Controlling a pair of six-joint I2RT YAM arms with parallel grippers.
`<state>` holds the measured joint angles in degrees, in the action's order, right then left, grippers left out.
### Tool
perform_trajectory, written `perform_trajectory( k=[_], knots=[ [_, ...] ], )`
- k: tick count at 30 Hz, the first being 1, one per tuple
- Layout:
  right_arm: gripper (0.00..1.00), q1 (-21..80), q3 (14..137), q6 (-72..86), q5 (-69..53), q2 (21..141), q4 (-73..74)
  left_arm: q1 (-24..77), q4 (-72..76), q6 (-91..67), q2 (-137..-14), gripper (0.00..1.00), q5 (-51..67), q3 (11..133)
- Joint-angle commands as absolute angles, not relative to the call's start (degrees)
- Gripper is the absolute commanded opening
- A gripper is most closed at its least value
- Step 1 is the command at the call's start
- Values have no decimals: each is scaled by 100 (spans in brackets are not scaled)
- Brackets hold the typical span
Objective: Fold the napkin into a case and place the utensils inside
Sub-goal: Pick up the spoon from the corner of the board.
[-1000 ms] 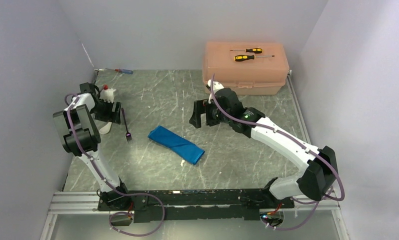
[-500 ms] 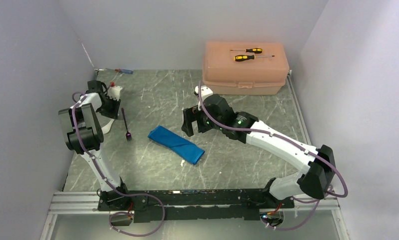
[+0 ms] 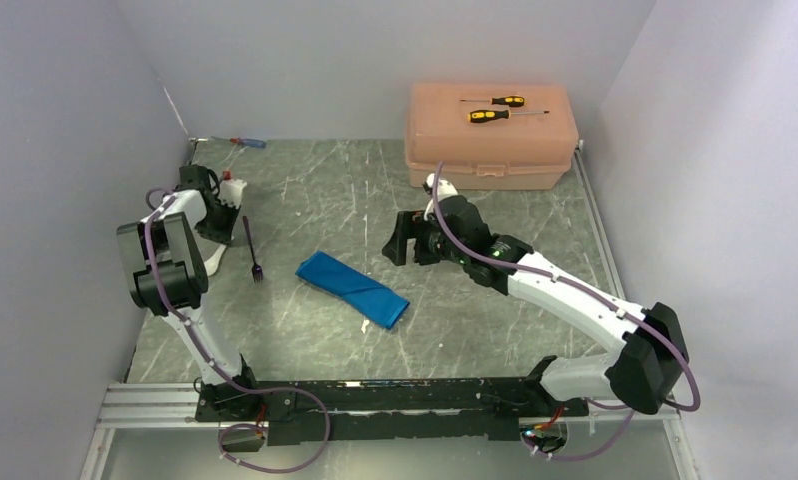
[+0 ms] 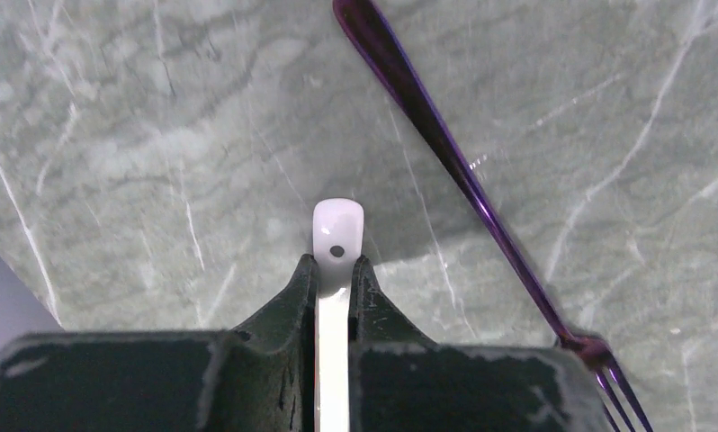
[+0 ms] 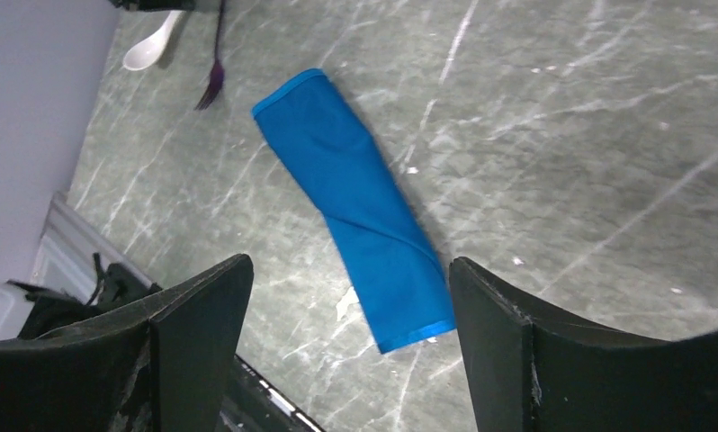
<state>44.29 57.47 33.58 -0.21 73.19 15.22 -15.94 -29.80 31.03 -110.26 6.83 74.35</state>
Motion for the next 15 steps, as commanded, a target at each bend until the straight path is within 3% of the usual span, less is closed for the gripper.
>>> perform_trajectory(
  k=[1, 15],
  knots=[
    [81, 4673, 6304, 3094, -351, 7561, 1402, -1683, -3553, 2677, -10437, 3, 596, 7514],
    [99, 5795, 7108, 2456, 612, 8758, 960, -1770, -5096, 61, -8882, 3, 1973, 8306]
  ],
)
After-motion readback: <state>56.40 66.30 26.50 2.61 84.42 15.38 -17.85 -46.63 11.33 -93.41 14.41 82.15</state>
